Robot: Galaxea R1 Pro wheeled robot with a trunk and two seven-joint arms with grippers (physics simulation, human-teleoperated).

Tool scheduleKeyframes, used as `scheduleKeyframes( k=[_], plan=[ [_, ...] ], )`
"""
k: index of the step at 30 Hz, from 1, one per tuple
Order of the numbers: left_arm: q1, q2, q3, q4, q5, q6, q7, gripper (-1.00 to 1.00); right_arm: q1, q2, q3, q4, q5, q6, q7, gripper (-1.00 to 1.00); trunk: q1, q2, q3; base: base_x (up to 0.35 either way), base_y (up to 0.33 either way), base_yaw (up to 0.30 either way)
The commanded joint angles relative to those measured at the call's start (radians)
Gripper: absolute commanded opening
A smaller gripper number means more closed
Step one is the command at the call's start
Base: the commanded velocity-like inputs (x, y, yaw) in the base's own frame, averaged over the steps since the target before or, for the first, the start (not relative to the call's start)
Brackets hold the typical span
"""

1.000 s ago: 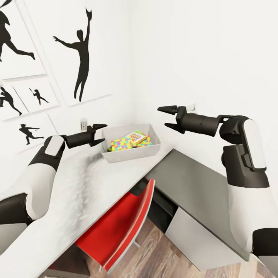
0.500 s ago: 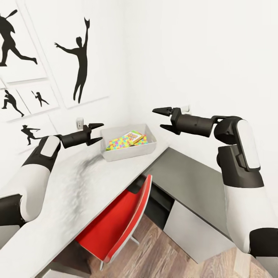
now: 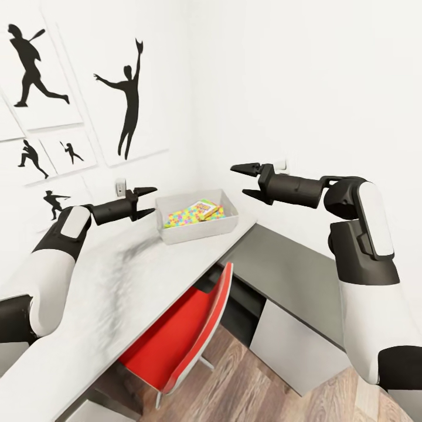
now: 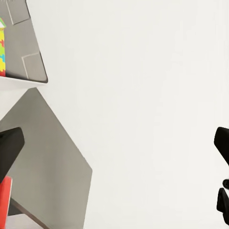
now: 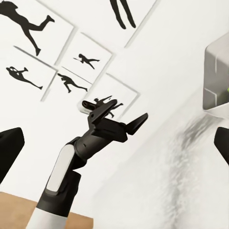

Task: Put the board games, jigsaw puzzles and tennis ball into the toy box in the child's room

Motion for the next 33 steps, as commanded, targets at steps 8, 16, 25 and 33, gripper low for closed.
scheduleKeyframes(
  k=[8, 16, 25, 33],
  plan=[
    [-0.001, 0.001, 0.004, 0.001, -0.008, 0.004, -0.007, 1.00, -0.001, 0.000, 0.002, 0.000, -0.008, 0.000, -0.011, 1.00, 0.001, -0.002, 0.001, -0.008, 0.006, 0.000],
    [-0.001, 0.001, 0.003, 0.001, -0.008, 0.004, -0.007, 1.00, 0.000, 0.000, 0.002, 0.001, -0.008, 0.000, -0.011, 1.00, 0.001, -0.002, 0.001, -0.115, 0.095, 0.000],
    [-0.001, 0.001, 0.003, 0.002, -0.009, 0.004, -0.007, 1.00, 0.008, 0.000, 0.002, 0.004, -0.008, 0.000, -0.010, 1.00, 0.001, -0.002, 0.002, -0.220, 0.209, 0.000],
    [-0.001, 0.000, 0.002, 0.002, -0.009, 0.004, -0.007, 1.00, 0.009, -0.001, 0.001, 0.005, -0.008, 0.000, -0.010, 1.00, 0.001, -0.002, 0.013, -0.198, 0.199, -0.039]
  ],
)
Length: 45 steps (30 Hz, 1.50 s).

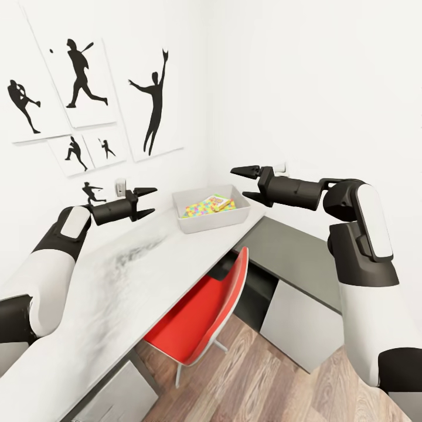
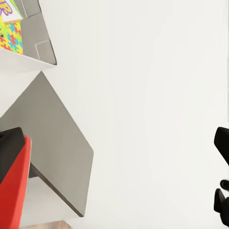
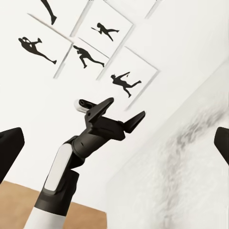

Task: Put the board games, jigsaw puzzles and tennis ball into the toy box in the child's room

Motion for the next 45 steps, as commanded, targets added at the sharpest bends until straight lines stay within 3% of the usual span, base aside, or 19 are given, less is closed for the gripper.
scheduleKeyframes(
  k=[1, 45],
  plan=[
    [-0.001, 0.000, 0.004, 0.001, -0.008, 0.004, -0.007, 1.00, -0.001, 0.000, 0.001, 0.000, -0.009, 0.000, -0.010, 1.00, 0.000, -0.002, -0.001, -0.085, 0.103, -0.058],
    [0.011, 0.002, 0.005, 0.001, -0.009, 0.004, -0.009, 1.00, 0.013, -0.001, 0.000, 0.001, -0.007, 0.001, -0.011, 1.00, 0.000, -0.002, 0.068, -0.064, 0.015, -0.095]
  ],
)
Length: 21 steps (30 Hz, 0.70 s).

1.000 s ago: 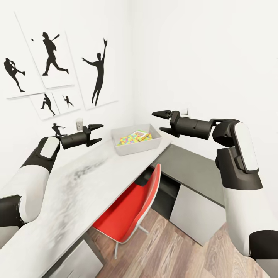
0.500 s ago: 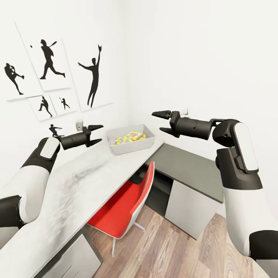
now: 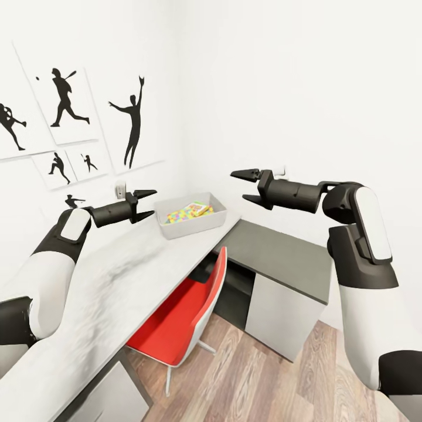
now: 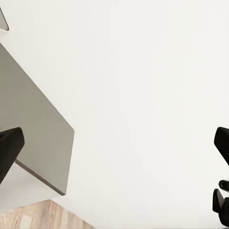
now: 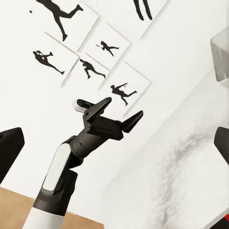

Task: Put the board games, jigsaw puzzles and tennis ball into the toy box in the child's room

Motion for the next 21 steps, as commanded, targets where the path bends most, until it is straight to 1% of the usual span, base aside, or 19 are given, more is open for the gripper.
scheduleKeyframes(
  k=[1, 5, 12, 21],
  plan=[
    [-0.001, 0.000, 0.004, 0.000, -0.008, 0.004, -0.007, 1.00, 0.000, 0.000, 0.001, 0.000, -0.009, 0.000, -0.011, 1.00, 0.001, -0.002, -0.001, -0.013, 0.018, -0.128],
    [-0.001, 0.000, 0.004, 0.000, -0.008, 0.004, -0.007, 1.00, 0.001, 0.000, 0.001, 0.000, -0.009, -0.001, -0.010, 1.00, 0.001, -0.002, 0.004, -0.008, 0.011, -0.104],
    [-0.001, 0.000, 0.004, 0.000, -0.008, 0.004, -0.007, 1.00, 0.002, 0.000, 0.000, 0.002, -0.009, 0.000, -0.010, 1.00, 0.001, -0.002, 0.007, -0.002, 0.002, -0.058],
    [-0.001, -0.002, 0.004, 0.000, -0.008, 0.004, -0.007, 1.00, 0.002, 0.000, 0.001, 0.018, -0.009, 0.000, -0.009, 1.00, 0.001, -0.002, 0.009, -0.003, 0.000, -0.237]
  ],
)
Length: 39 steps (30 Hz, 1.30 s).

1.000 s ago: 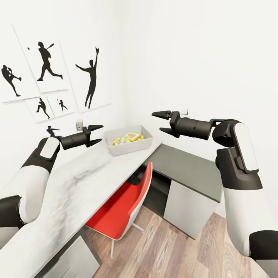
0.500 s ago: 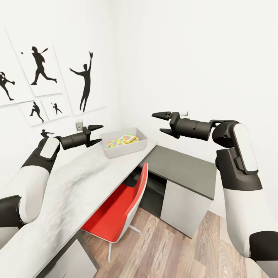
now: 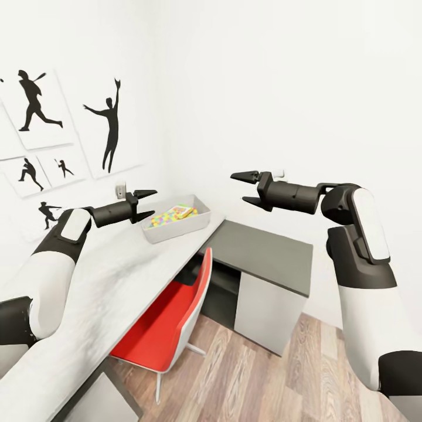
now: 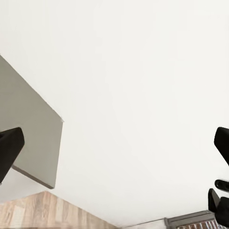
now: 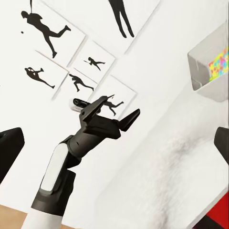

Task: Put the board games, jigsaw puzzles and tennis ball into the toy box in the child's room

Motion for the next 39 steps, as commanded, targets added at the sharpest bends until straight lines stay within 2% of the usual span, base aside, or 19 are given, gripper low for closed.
scheduleKeyframes(
  k=[1, 39],
  plan=[
    [-0.001, 0.000, 0.004, 0.000, -0.008, 0.004, -0.007, 1.00, -0.001, 0.000, 0.001, 0.001, -0.010, 0.000, -0.010, 1.00, 0.001, -0.002, -0.002, -0.054, 0.000, -0.274],
    [0.008, 0.000, 0.004, 0.002, -0.009, 0.003, -0.006, 1.00, 0.001, -0.001, 0.001, 0.019, -0.010, 0.000, -0.009, 1.00, 0.001, -0.002, 0.033, -0.069, 0.000, -0.258]
  ],
)
